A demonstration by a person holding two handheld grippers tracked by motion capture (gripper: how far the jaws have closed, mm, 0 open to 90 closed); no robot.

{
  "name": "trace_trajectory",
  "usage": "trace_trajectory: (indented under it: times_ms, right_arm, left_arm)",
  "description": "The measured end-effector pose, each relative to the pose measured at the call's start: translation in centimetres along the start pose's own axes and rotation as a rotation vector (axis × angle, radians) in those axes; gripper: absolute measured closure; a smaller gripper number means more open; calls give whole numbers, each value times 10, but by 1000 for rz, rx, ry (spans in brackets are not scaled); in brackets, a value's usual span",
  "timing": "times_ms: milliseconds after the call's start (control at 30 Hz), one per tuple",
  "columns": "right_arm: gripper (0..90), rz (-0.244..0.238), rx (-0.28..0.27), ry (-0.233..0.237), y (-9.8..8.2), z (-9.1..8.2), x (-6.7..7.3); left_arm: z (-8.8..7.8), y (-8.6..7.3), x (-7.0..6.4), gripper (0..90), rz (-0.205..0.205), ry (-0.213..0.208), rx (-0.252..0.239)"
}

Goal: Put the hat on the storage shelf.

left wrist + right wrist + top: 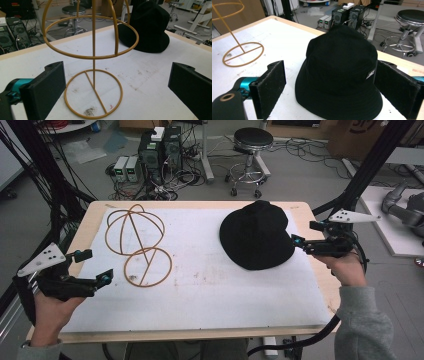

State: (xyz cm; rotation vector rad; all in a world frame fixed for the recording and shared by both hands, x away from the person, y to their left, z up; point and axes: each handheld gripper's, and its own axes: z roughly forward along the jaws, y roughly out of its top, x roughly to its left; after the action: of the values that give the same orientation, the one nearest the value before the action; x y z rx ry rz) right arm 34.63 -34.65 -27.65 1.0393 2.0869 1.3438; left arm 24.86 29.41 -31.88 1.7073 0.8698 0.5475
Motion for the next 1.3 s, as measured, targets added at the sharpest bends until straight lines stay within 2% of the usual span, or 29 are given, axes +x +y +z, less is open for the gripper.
trace_trajectory:
  times_ms: [200,333,500,533,667,900,1067,1300]
  right_arm:
    - [107,-41,4,-4,20,7,-3]
    - [107,-72,3,-8,30,19,-7]
    - [107,-80,15,-10,39,33,-11]
    - [107,-79,20,-5,42,41,-13]
    - [107,-89,15,2,45,51,-17]
    - [107,-100,15,-17,45,65,-24]
    - [107,-100,29,-17,44,75,-26]
    - [107,-110,9,-22,44,89,-29]
  left_arm:
    - [2,0,-1,17,1,-4,3]
    - [2,0,-1,18,2,-4,4]
    - [1,0,-2,17,1,-2,2]
    - [1,0,-2,17,2,-2,1]
    - [1,-1,-1,18,1,2,3]
    - [2,-2,1,17,-2,8,9]
    - [4,-3,2,18,-4,9,17]
    - [4,-4,1,17,0,14,15]
